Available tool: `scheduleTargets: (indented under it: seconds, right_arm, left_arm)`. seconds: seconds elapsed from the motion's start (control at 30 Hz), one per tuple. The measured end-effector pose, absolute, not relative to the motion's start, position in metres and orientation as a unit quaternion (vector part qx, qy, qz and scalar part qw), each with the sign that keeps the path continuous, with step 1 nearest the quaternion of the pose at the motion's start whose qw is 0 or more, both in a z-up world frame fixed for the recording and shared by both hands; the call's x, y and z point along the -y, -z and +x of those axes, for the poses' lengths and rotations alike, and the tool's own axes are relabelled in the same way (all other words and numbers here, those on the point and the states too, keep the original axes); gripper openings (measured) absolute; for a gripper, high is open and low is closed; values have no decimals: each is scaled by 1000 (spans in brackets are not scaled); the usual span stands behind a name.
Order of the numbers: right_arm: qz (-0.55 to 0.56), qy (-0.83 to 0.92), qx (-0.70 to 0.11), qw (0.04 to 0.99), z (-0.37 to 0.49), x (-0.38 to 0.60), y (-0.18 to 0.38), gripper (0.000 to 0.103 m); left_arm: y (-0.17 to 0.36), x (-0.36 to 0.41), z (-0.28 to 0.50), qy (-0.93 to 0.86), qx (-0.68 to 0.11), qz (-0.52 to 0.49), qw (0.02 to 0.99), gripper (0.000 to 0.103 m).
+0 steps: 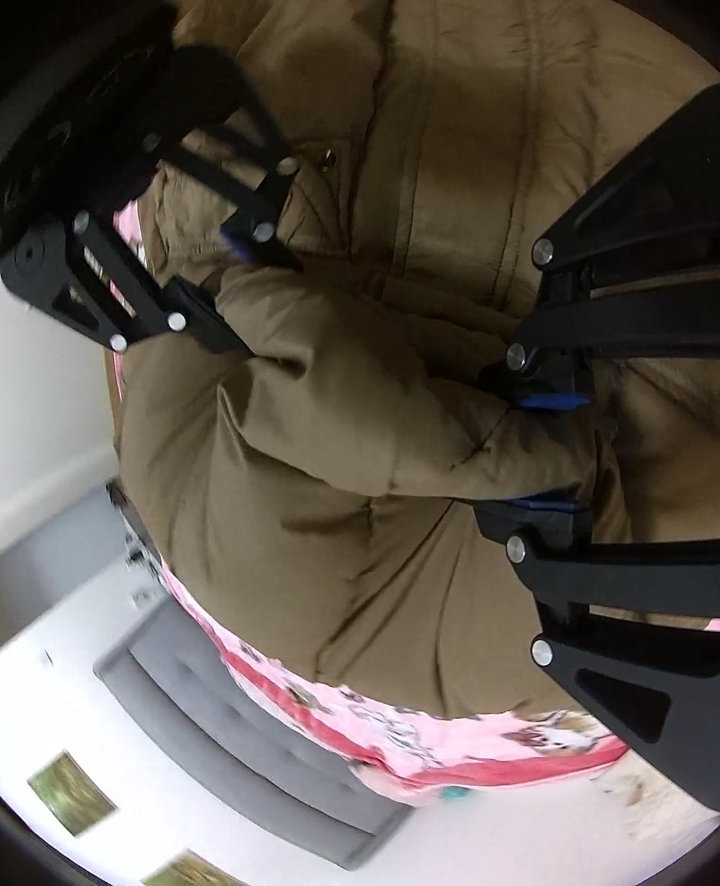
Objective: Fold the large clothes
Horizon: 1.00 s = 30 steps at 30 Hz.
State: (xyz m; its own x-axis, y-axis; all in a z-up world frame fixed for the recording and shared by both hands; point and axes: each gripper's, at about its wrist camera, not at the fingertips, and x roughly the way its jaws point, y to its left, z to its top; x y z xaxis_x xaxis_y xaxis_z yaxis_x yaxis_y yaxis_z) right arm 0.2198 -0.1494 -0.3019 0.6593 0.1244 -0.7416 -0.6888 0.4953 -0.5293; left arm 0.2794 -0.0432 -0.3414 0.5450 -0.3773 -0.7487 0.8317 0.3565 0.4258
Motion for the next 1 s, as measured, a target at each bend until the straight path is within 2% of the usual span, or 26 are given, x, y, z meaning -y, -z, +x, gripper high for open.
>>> scheduleTargets:
  seconds: [0.13, 0.27, 0.37, 0.4, 0.57, 0.6, 0.67, 0.7, 0.73, 0.77, 0.83, 0.93, 1.0]
  right_arm:
    - [-384, -262, -350, 813, 196, 141, 285, 51]
    - [-262, -277, -380, 843, 196, 170, 245, 52]
    - [-119, -268, -391, 872, 207, 196, 205, 53]
    - [-91, -257, -390, 880, 214, 203, 196, 56]
    - [15, -190, -422, 886, 277, 226, 200, 57]
    - [18, -175, -433, 884, 286, 222, 211, 57]
    - [32, -143, -471, 870, 308, 224, 232, 57]
    - [35, -136, -478, 867, 309, 223, 244, 57]
    - [31, -132, -482, 866, 301, 216, 263, 57]
    - [22, -130, -481, 867, 295, 214, 270, 58]
    - [-10, -129, -475, 870, 263, 210, 281, 66]
    - [-81, -132, -473, 868, 247, 197, 298, 70]
    - [-88, -127, -476, 866, 242, 197, 307, 71]
  left_arm:
    - [348, 46, 262, 373, -243, 445, 777, 23]
    - [347, 40, 258, 369, -245, 434, 784, 24]
    - [343, 38, 258, 369, -260, 408, 794, 28]
    - [343, 38, 259, 369, -263, 404, 795, 29]
    - [341, 37, 270, 370, -286, 372, 802, 35]
    - [344, 43, 272, 370, -290, 370, 801, 39]
    - [344, 43, 270, 368, -293, 373, 800, 56]
    - [345, 45, 263, 371, -297, 375, 796, 72]
    - [346, 46, 256, 376, -300, 374, 793, 81]
    - [346, 47, 251, 378, -301, 371, 793, 83]
    - [346, 46, 245, 381, -308, 351, 798, 88]
    - [340, 39, 243, 380, -323, 298, 814, 88]
    - [334, 31, 242, 376, -339, 250, 825, 88]
